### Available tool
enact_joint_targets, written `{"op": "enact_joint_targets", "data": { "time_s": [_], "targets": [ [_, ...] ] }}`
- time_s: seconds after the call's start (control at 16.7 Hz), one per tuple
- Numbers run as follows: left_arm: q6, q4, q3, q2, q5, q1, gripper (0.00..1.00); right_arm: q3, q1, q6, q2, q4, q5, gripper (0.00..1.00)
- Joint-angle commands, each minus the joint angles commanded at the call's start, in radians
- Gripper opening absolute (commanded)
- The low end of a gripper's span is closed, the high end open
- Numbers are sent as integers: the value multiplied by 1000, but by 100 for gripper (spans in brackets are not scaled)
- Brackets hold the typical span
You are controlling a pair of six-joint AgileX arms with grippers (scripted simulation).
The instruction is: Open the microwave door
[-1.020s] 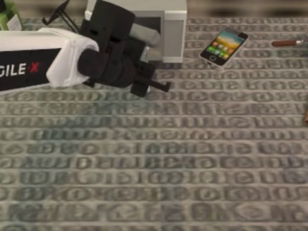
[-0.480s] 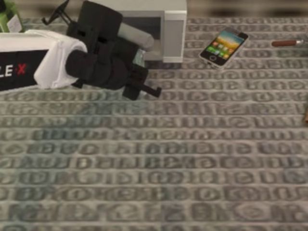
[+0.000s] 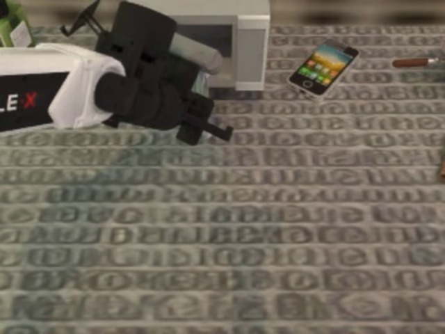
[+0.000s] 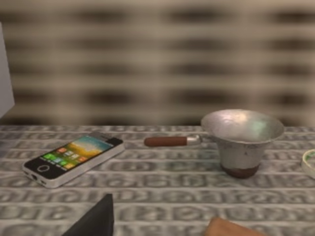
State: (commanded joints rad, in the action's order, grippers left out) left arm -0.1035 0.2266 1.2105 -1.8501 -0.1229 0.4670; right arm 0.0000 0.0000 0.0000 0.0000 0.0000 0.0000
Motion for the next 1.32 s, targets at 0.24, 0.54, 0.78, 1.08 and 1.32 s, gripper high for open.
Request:
{"op": "enact_joint_targets", "data": {
  "time_s": [0.24,0.54,0.78,1.08,1.32],
  "targets": [
    [0,0,0,0,0,0,0,0,0,0,0,0,0,100],
    [0,0,0,0,0,0,0,0,0,0,0,0,0,100],
    [0,0,0,0,0,0,0,0,0,0,0,0,0,100],
    [-7,4,-10,-1,-16,1,0,0,0,0,0,0,0,100],
    [-61,5,-23,21,-55,-24,0,0,0,0,0,0,0,100]
  ]
}}
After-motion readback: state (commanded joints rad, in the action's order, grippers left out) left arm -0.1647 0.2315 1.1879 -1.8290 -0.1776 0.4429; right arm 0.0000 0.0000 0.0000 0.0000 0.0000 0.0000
